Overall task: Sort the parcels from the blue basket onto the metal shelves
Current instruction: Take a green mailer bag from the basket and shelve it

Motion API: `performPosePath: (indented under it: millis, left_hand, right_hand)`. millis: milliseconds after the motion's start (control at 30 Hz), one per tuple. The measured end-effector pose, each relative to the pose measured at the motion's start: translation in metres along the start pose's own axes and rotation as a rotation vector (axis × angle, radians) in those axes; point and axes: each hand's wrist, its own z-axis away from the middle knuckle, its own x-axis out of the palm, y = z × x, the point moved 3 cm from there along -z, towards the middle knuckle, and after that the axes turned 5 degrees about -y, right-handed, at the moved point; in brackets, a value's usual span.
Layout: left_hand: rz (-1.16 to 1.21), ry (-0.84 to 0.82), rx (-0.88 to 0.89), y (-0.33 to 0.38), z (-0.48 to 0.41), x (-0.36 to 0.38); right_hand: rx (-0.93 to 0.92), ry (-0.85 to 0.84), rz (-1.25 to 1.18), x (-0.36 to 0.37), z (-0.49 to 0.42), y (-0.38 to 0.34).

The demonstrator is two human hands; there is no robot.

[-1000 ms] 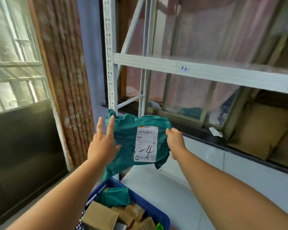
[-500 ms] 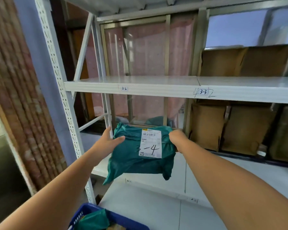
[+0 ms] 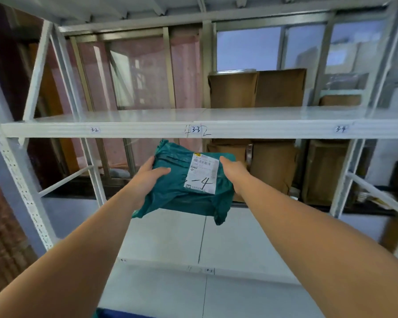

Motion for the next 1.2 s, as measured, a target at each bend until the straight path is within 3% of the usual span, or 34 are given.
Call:
performPosePath:
  millis: [133,300,467,533,733,900,1067,1200]
  left_hand:
    - [-0.011,-0.123,0.010,0.005,-0.007,0.040]
    - [-0.069,-0.124,0.110,0.026,-0.020,0.077]
    - [-0.584,-0.305,0.244,0.044,-0.029,0.128]
    - [-0.655,-0.337,0.372,0.058,-0.032,0.148]
    - [-0.660,-0.506,0.670,0.099,-0.045,0.196]
    - [-0.580,-0.542,0.824,0.107,-0.053,0.225]
    - [-0.312,-0.362,0.846,0.116,-0.068,0.243]
    - [-0.084,-0.299,0.713,0.132,-0.101,0.253]
  right_hand:
    - [0.071,0.093,0.040,-0.033,0.005,-0.004]
    - [-0.045,0.286,0.130,-0.076,0.004,-0.009]
    - [-0.003,0.568,-0.002,-0.135,0.013,0.008]
    - [0.033,0.659,-0.037,-0.157,0.021,0.013]
    - [-0.101,0.930,-0.193,-0.197,0.054,0.002]
    - [-0.323,1.166,-0.133,-0.227,0.077,-0.029]
    - [-0.455,1.174,-0.146,-0.243,0.074,-0.072]
    - [-0.572,1.086,-0.096,-0.248,0.048,-0.112]
